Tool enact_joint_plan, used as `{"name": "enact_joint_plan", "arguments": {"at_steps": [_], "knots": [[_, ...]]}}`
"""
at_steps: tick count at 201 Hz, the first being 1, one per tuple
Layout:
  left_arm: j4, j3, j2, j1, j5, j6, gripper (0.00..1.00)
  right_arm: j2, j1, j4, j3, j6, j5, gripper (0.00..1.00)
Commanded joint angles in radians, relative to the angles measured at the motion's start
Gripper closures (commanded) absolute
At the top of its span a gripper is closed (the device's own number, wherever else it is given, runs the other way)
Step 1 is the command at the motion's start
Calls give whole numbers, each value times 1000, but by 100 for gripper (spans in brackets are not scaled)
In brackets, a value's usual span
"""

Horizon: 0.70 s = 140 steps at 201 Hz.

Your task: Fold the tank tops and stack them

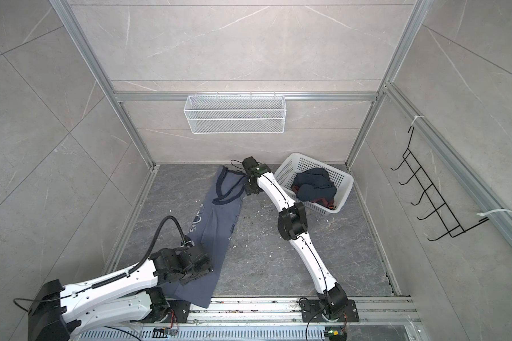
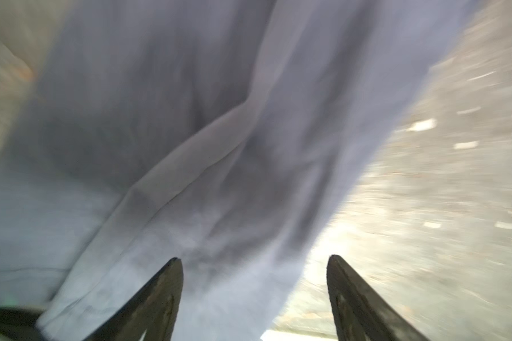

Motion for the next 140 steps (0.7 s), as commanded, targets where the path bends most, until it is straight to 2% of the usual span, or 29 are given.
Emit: {"name": "enact_joint_plan", "arguments": {"at_steps": [1, 16, 27, 56, 75, 100, 140], "knots": [[-30, 80, -18, 137, -4, 233, 21, -148, 49, -59, -17, 22, -116, 36], [-1, 97, 21, 251, 79, 341, 21, -200, 88, -65, -95, 35, -117, 37], [0, 101, 60, 309, 98, 388, 21, -276, 129, -27, -209, 36, -104, 37], [51, 51, 109, 419, 169, 447, 22, -463, 212, 184, -597, 104, -125, 36], [107, -7, 125, 444, 213, 449, 23, -507, 238, 274, -738, 145, -186, 36], [131, -49, 179, 442, 238, 443, 25, -481, 274, 327, -795, 167, -244, 39], [170, -116, 195, 387, 275, 385, 26, -356, 281, 316, -722, 177, -251, 42]]}}
